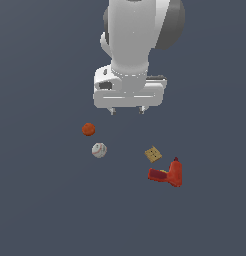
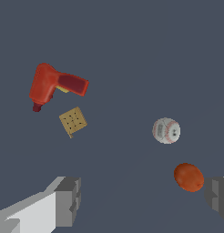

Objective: Pick up a designated object from a clutter of objects.

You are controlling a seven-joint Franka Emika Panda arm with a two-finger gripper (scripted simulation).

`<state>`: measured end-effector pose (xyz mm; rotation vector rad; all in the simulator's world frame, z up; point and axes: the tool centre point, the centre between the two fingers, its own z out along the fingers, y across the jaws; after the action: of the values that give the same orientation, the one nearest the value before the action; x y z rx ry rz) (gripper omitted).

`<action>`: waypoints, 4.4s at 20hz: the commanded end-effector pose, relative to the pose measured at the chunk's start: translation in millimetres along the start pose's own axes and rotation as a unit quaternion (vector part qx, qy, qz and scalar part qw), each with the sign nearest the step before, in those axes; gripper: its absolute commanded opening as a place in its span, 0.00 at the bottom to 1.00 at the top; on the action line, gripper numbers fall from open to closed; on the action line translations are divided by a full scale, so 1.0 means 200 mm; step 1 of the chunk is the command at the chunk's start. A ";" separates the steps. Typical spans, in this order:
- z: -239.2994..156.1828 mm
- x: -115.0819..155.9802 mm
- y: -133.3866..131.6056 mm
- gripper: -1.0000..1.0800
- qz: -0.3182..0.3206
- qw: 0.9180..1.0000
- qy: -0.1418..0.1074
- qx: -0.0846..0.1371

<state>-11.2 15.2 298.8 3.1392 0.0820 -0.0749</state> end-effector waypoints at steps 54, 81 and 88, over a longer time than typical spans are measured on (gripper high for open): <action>1.19 0.13 -0.67 0.96 -0.235 0.972 0.023 -0.006; 1.44 0.14 -0.67 0.00 -0.235 0.972 0.023 -0.006; 1.42 0.14 -0.66 0.00 -0.235 0.972 0.023 -0.006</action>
<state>-5.3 149.1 12.2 3.0325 0.8185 -0.0023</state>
